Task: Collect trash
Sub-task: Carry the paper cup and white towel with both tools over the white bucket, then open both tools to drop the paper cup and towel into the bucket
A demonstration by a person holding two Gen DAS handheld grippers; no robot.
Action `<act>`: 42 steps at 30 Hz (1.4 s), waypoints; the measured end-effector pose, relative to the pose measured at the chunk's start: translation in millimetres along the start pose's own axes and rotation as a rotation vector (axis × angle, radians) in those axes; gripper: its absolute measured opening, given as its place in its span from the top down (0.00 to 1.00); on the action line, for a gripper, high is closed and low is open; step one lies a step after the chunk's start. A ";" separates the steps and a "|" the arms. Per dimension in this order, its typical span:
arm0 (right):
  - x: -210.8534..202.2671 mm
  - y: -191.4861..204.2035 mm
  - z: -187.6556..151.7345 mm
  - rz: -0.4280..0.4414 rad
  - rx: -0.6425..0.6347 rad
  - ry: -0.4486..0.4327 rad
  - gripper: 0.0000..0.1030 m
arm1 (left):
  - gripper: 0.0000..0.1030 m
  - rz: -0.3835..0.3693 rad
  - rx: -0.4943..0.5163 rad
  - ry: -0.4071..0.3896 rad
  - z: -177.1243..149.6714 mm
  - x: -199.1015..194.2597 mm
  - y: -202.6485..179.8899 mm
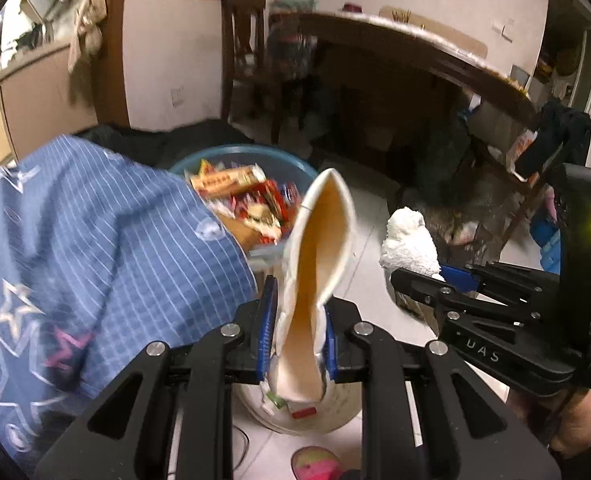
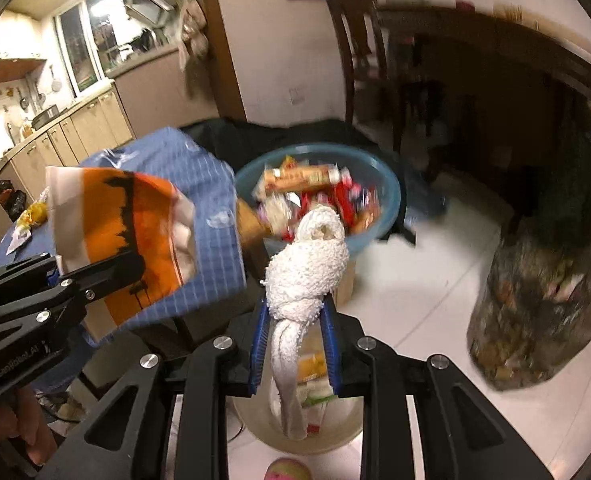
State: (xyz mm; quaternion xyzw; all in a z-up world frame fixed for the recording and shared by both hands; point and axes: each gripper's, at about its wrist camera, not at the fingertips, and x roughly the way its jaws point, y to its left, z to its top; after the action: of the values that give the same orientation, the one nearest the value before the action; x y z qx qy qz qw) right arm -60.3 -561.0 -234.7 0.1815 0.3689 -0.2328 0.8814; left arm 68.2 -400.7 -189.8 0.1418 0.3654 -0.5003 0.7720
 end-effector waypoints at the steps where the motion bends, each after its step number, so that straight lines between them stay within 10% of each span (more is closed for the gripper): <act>1: 9.6 -6.5 -2.9 0.005 0.012 0.022 0.75 | 0.82 0.000 0.001 0.017 -3.4 8.2 -0.3; 17: 121.4 -36.2 -57.8 0.073 0.139 0.272 0.75 | 0.86 0.000 0.004 0.273 -55.8 129.6 0.0; 42: 187.5 -47.0 -89.2 0.095 0.166 0.397 0.74 | 0.81 0.047 0.043 0.369 -82.1 188.2 -0.7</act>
State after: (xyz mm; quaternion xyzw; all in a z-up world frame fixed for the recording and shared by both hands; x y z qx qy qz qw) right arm -20.2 -607.8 -438.4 0.3129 0.5059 -0.1804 0.7833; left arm 76.7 -478.9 -379.4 0.2561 0.4867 -0.4555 0.7001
